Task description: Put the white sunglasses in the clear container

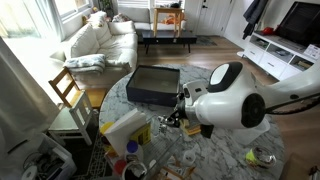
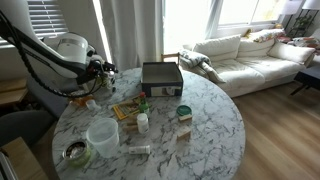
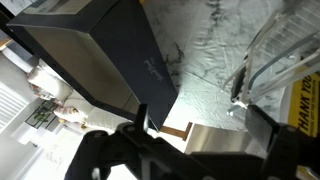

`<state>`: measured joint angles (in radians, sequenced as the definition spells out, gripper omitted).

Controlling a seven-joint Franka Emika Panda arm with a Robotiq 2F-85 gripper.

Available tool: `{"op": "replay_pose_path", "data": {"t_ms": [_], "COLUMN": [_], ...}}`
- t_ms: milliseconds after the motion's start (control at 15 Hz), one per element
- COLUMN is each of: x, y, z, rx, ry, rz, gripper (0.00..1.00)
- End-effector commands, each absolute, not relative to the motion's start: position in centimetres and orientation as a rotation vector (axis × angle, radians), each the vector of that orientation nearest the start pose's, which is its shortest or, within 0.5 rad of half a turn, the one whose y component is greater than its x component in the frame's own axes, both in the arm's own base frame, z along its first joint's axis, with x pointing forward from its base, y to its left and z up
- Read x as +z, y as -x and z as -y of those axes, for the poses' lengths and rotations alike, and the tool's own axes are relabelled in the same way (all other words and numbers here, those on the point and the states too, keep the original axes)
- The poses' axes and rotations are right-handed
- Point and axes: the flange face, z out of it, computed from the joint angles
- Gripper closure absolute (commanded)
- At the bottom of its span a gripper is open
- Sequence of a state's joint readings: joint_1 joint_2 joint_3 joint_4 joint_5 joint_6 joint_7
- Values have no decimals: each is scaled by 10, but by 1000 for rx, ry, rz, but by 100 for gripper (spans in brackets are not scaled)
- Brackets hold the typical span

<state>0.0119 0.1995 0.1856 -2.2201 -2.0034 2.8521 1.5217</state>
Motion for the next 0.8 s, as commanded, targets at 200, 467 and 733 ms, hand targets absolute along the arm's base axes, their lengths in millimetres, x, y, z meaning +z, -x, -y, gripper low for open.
{"op": "replay_pose_path", "data": {"t_ms": [200, 467, 733], "x": [346, 346, 331], "y": [-509, -500, -479], "z": [-116, -87, -84], "rx": [-1314, -1166, -1051], "ry": [2959, 2911, 2796], "rz": [577, 377, 345], "gripper": [0, 0, 0]}}
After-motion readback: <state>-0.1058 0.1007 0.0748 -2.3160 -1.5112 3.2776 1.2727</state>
